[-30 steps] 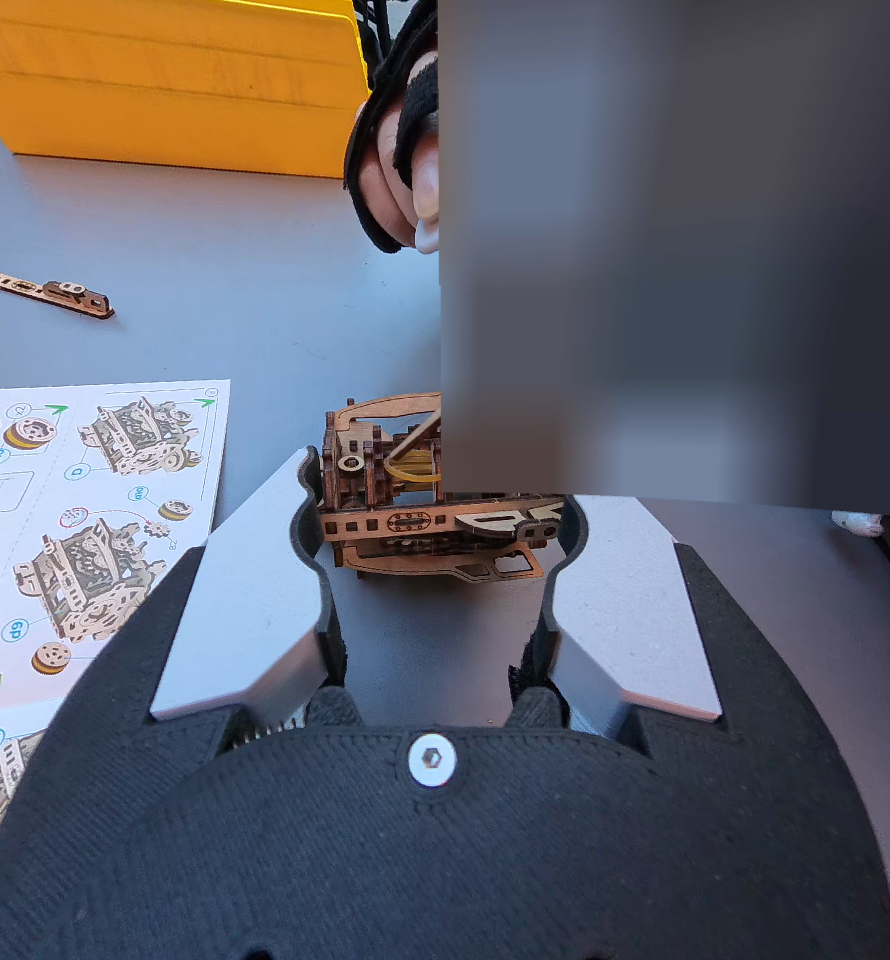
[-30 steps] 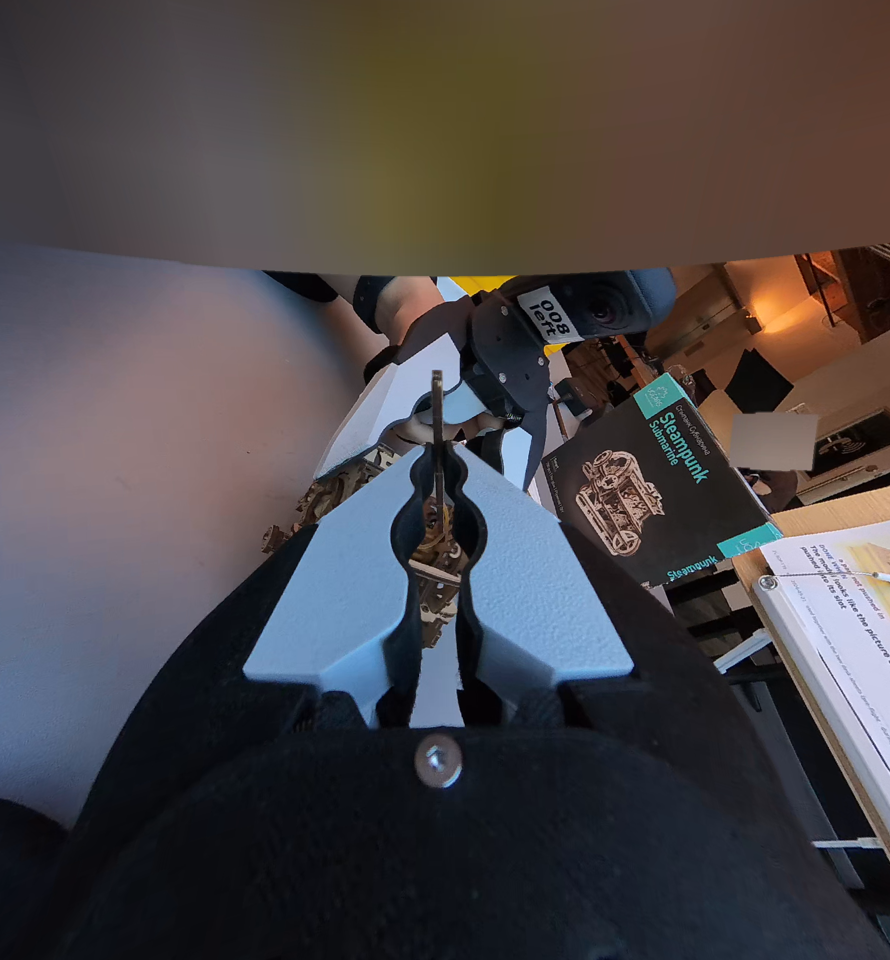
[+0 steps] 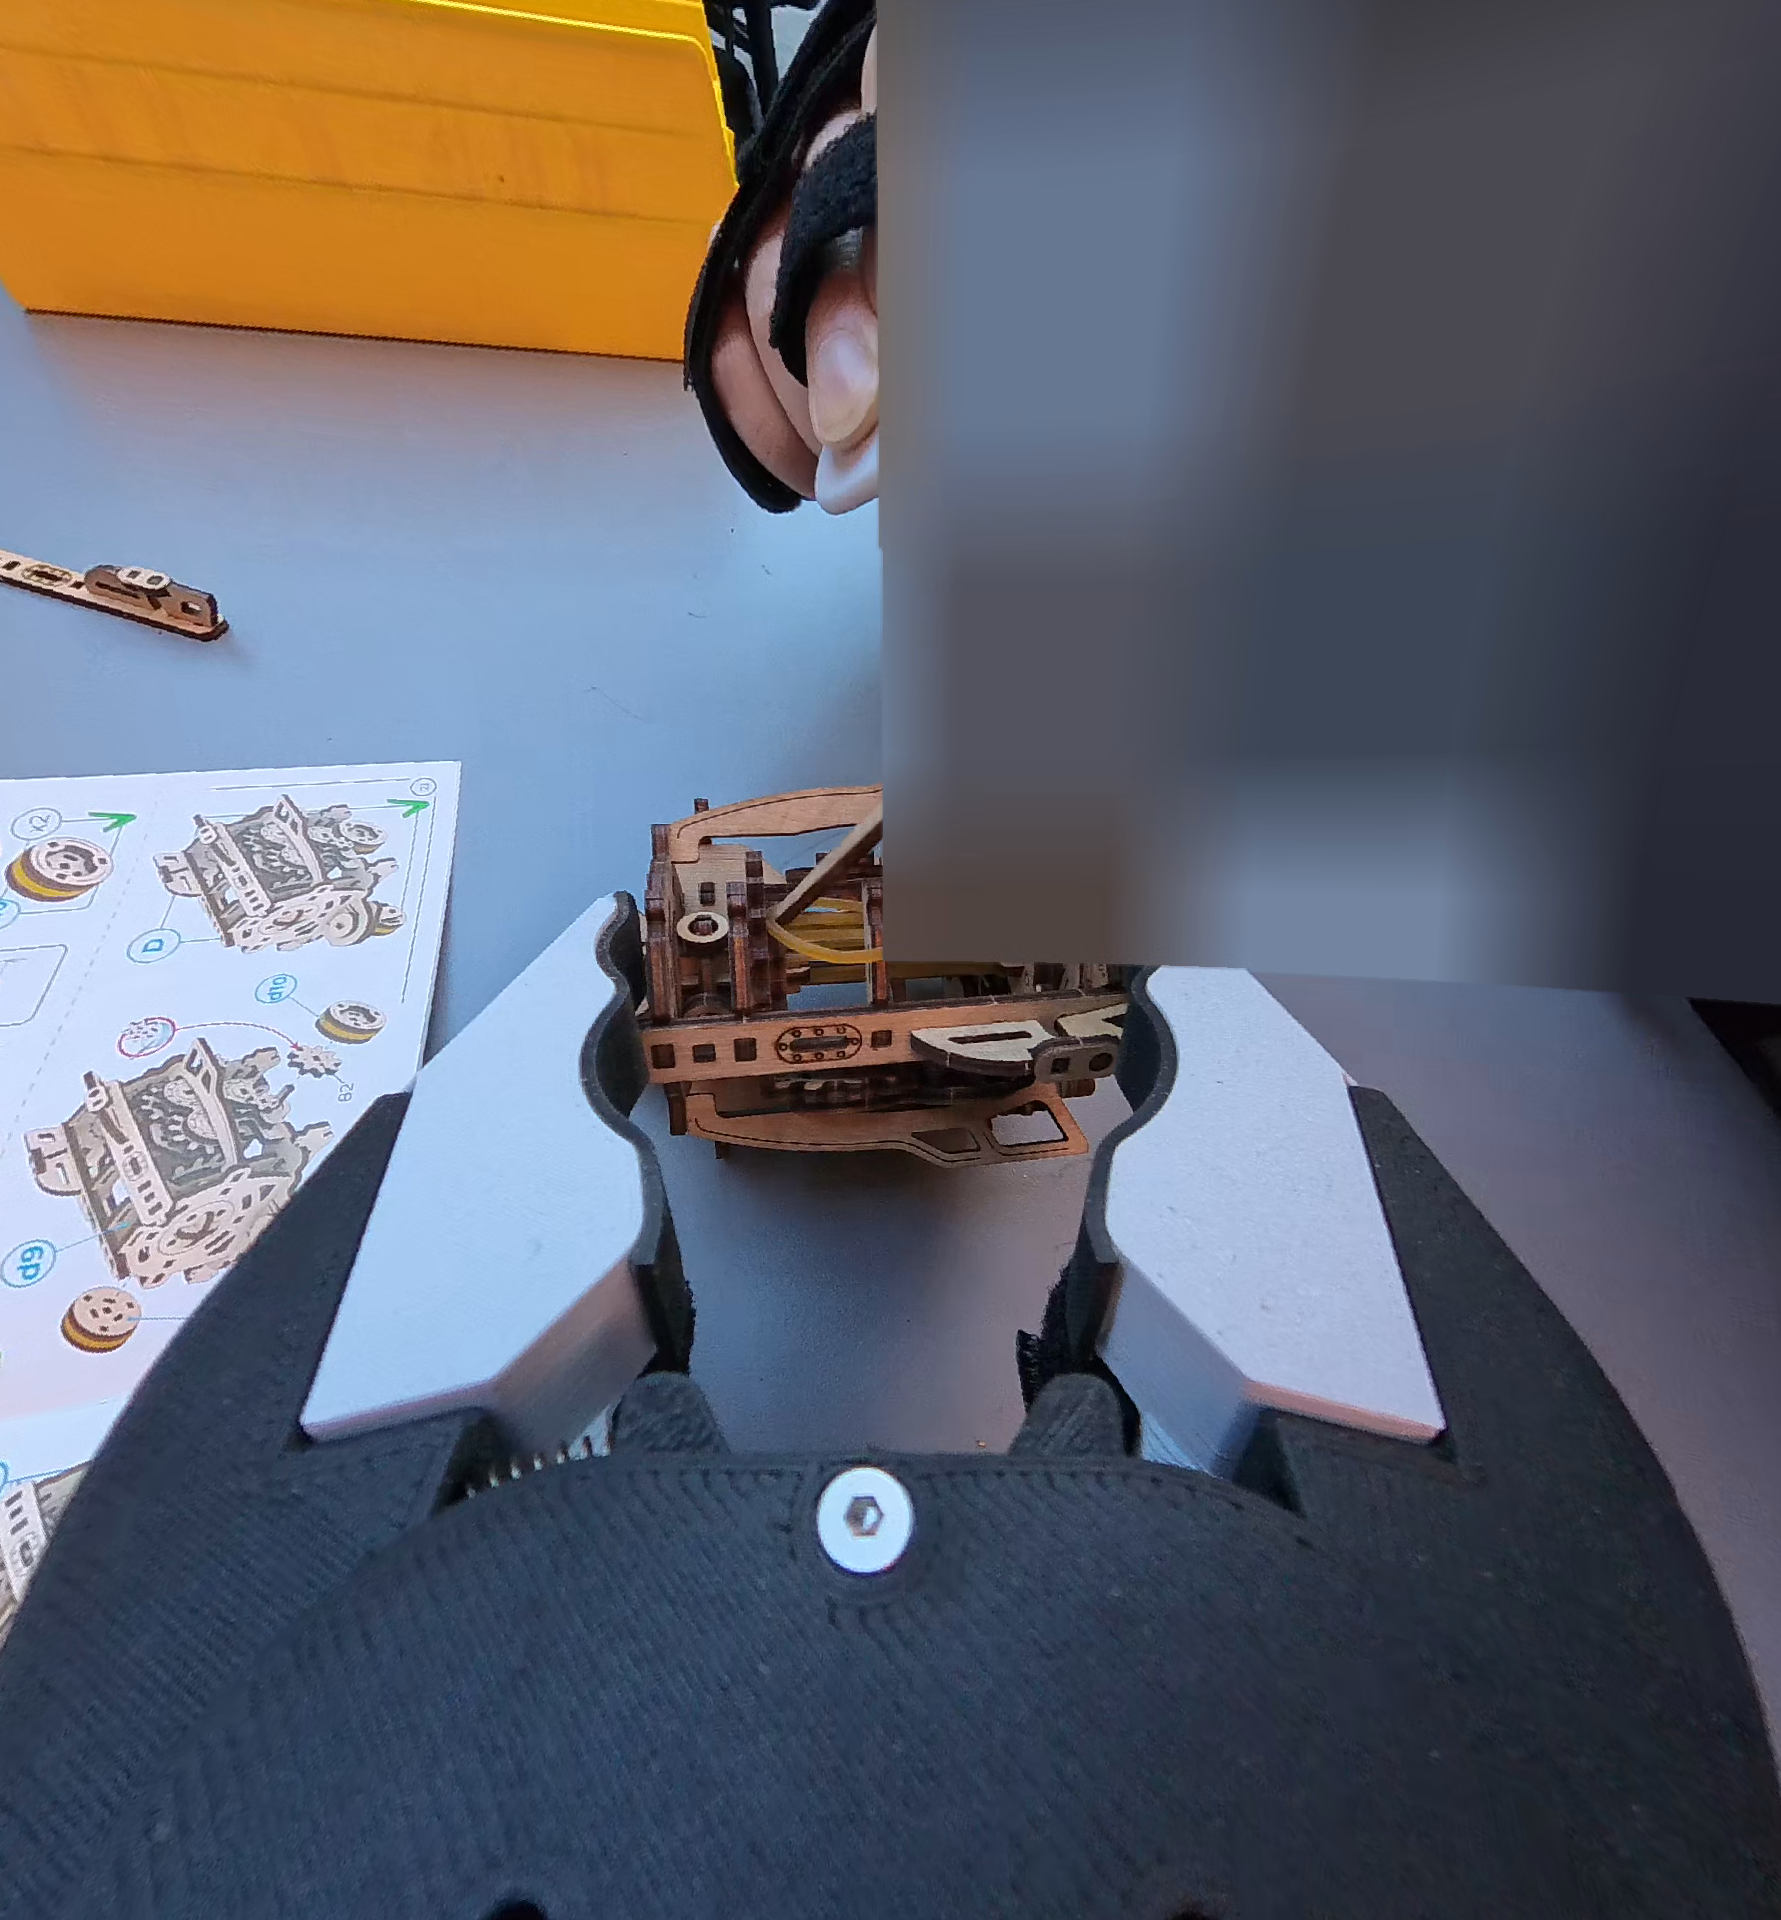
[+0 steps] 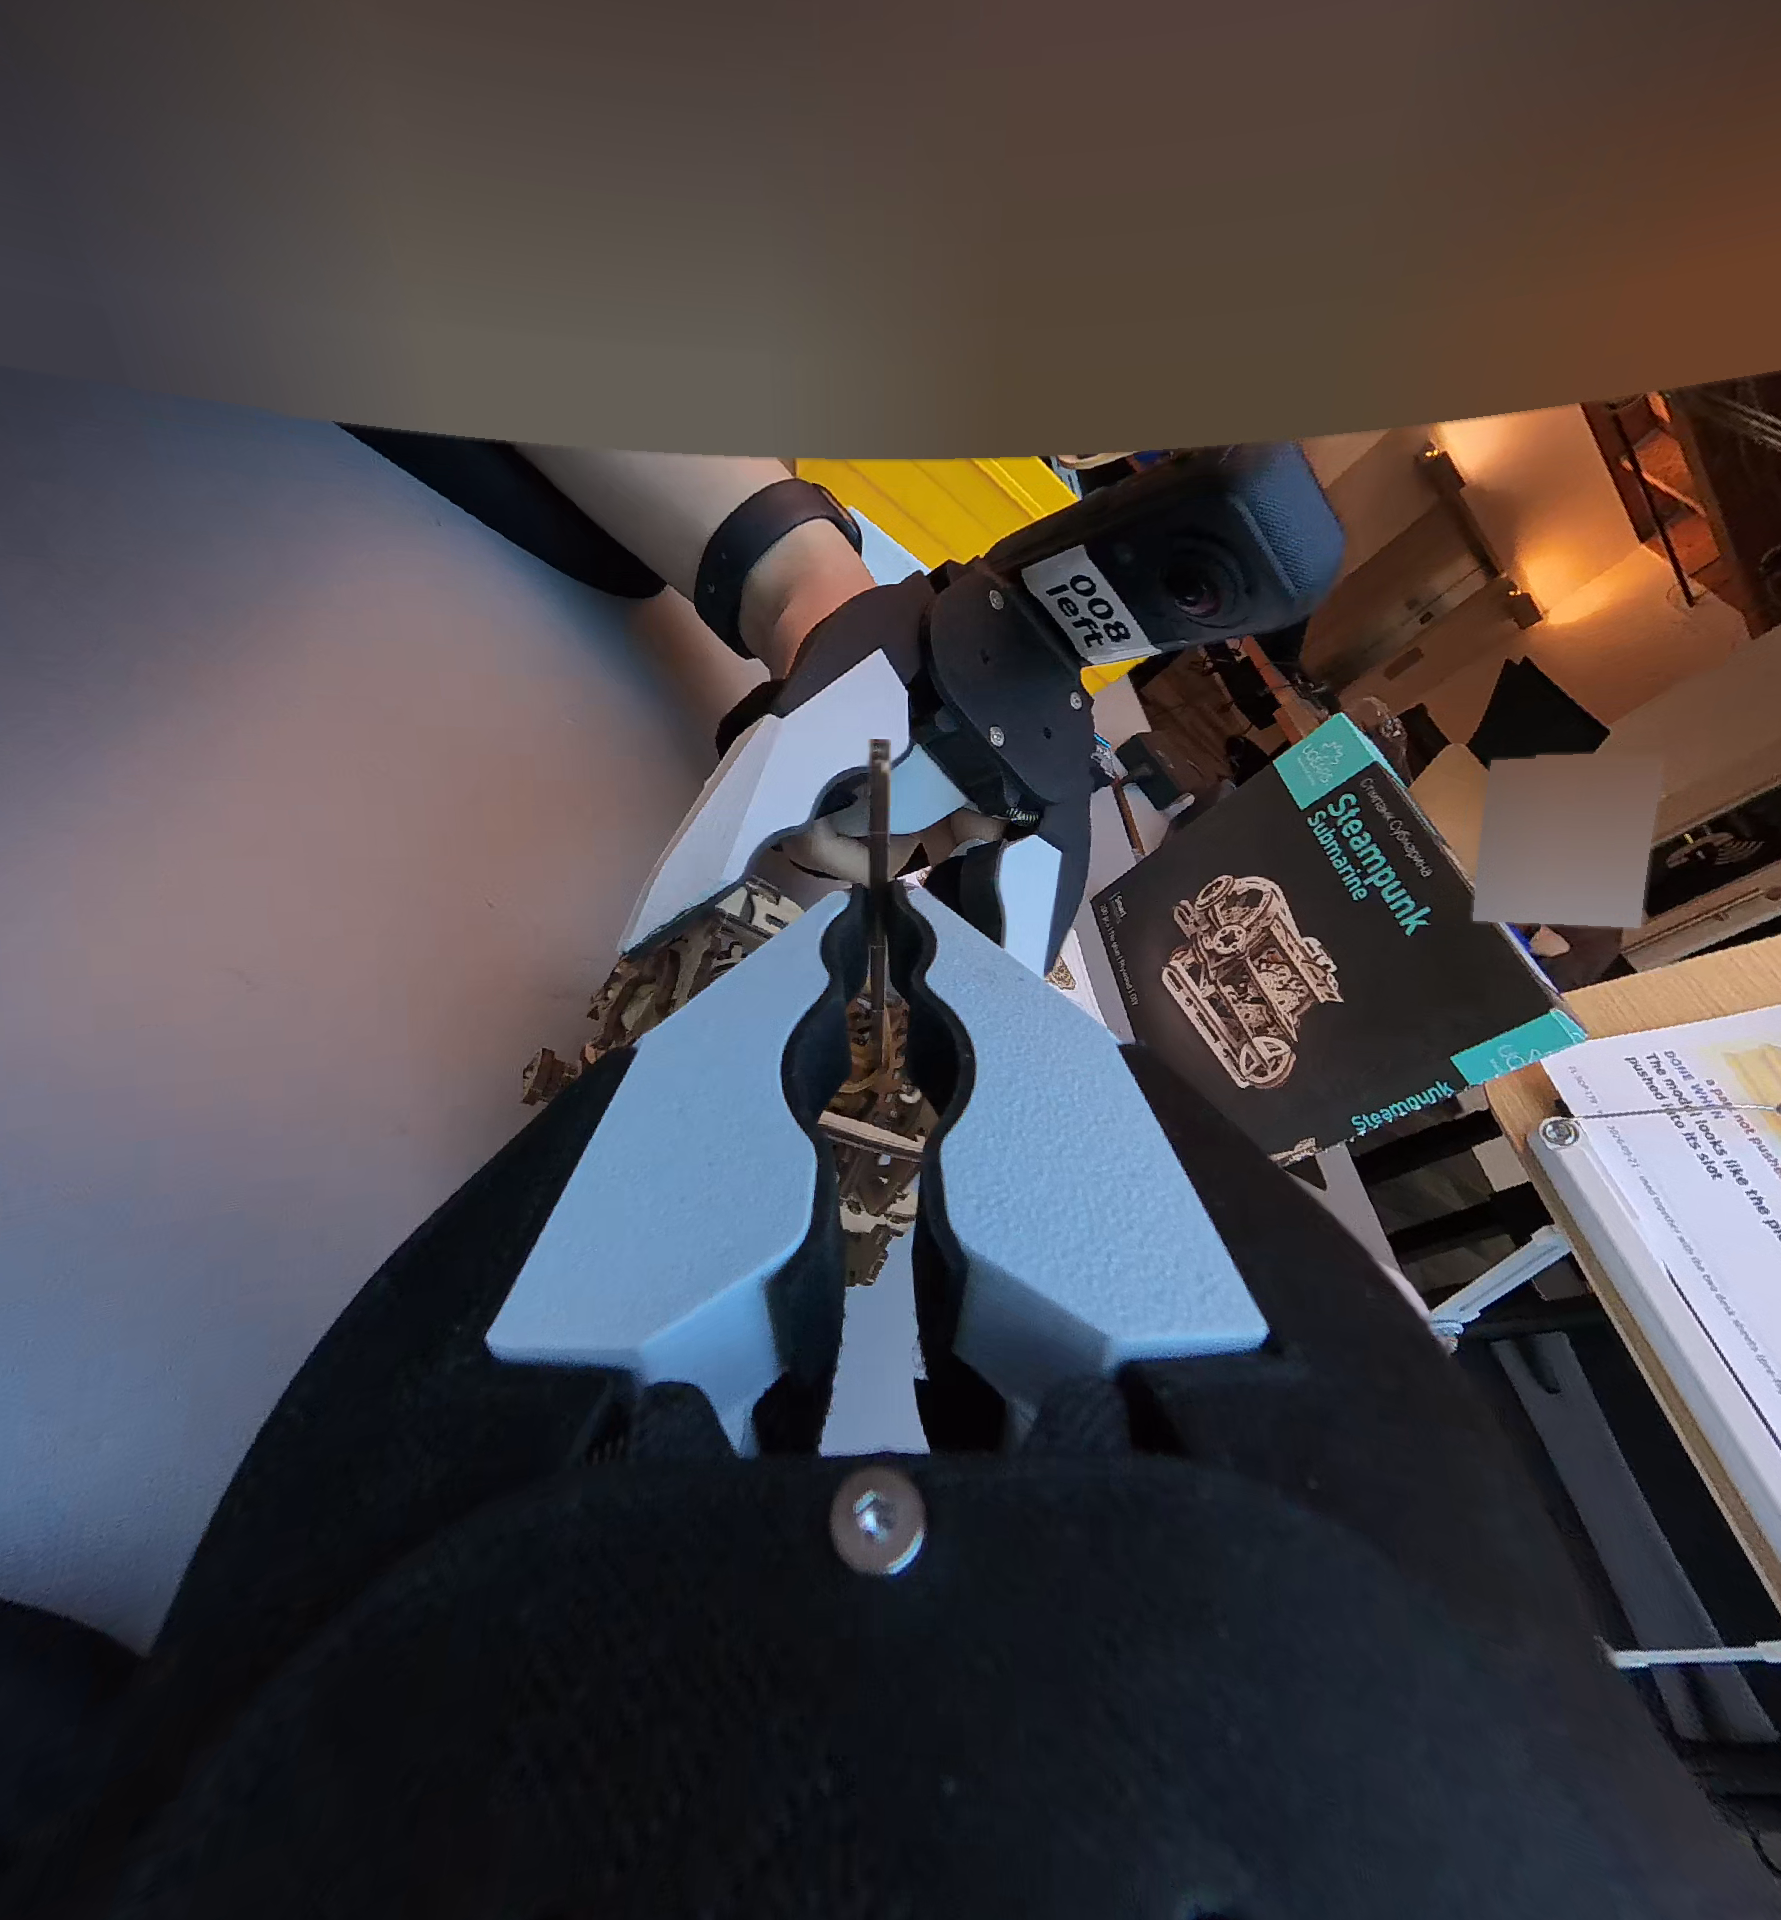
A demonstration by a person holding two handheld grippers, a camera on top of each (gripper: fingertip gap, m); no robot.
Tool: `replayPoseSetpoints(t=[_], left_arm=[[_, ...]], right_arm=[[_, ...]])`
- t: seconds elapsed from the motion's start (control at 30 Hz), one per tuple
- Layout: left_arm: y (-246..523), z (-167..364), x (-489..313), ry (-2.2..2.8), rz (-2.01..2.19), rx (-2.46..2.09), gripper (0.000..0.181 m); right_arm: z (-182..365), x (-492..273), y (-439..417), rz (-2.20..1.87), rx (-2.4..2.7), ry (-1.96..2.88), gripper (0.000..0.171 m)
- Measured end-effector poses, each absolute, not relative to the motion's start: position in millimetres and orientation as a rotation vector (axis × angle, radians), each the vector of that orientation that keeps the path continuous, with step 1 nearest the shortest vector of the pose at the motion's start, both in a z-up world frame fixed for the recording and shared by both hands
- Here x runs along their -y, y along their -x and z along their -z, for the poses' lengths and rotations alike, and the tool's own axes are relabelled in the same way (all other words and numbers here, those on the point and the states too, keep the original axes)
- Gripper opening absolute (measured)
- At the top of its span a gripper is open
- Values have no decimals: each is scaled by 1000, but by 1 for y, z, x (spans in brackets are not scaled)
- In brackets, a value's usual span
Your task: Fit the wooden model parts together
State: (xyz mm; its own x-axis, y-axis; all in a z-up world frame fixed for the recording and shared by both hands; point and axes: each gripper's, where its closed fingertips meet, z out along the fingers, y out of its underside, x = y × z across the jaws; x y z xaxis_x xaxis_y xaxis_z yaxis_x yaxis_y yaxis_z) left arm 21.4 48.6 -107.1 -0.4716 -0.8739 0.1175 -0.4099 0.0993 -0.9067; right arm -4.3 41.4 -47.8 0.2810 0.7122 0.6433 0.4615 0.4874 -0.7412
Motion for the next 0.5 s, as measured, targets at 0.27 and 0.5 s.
replayPoseSetpoints(t=[0.27, 0.5], left_arm=[[-21, 107, -49, 1253, 1350, -1934, 91], [-22, 107, -48, 1251, 1353, -1931, 92]], right_arm=[[42, -51, 0, -366, 1235, 1242, 0], [43, -49, -1, -439, 1179, 1292, 0]])
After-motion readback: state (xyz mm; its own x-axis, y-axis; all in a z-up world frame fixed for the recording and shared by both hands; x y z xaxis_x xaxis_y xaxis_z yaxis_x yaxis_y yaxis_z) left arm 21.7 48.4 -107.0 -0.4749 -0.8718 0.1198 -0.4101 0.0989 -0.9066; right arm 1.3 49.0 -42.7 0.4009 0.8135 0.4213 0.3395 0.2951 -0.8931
